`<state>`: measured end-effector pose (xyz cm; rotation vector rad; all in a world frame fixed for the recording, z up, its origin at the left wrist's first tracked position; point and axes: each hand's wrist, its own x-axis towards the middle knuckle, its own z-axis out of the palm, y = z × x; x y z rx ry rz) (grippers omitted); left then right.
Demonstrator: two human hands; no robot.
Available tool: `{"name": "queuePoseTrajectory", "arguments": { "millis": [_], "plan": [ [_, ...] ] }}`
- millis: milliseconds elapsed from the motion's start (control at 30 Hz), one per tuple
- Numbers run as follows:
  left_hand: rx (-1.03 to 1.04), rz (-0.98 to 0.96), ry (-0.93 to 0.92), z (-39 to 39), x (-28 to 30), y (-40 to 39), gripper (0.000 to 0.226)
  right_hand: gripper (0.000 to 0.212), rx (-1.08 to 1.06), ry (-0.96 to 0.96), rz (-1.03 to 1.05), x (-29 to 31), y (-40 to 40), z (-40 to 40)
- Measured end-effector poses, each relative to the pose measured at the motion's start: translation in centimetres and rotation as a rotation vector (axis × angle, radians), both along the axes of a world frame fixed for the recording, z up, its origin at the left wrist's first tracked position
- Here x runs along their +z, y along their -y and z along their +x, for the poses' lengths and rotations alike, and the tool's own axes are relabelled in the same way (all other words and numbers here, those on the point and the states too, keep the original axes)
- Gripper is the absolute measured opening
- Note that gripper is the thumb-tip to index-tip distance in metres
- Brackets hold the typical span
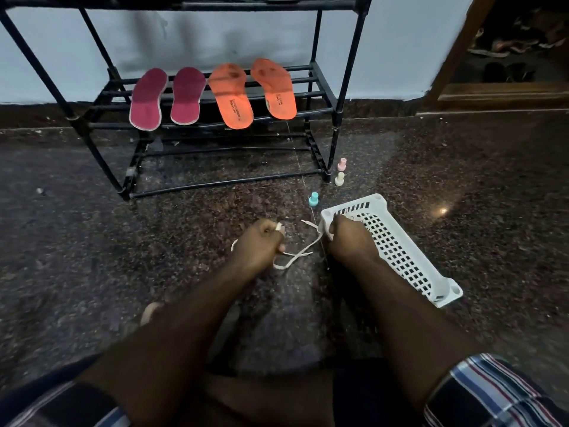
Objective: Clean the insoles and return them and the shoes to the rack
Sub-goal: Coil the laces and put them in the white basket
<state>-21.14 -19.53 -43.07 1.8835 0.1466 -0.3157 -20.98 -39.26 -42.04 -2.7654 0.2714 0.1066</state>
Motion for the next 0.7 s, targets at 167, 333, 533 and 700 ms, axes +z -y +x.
{"name": "queuePoseTrajectory", "arguments": {
  "millis": [167, 333, 533, 700],
  "plan": [
    [-0.172, 0.434, 0.101, 1.5, -2.7, 4.6, 0.028, 0.015, -0.038, 0.032, 0.056, -0.5, 1.4, 0.9],
    [-0.25, 0.607, 0.108, 2.7, -4.6, 8.2, 0.03, 0.011, -0.083, -0.047, 0.099, -2.5, 1.6, 1.6],
    [-0.253, 0.769, 0.11, 3.3, -6.6, 9.6, 0.025, 0.015, -0.024, 0.003, -0.038, -3.0, 1.9, 3.1],
    [-0.249, 0.79, 0.137, 3.4, -7.0, 9.5, 0.02, 0.011, -0.019, 0.062, -0.092, -3.1, 2.7, 3.9]
  ]
}}
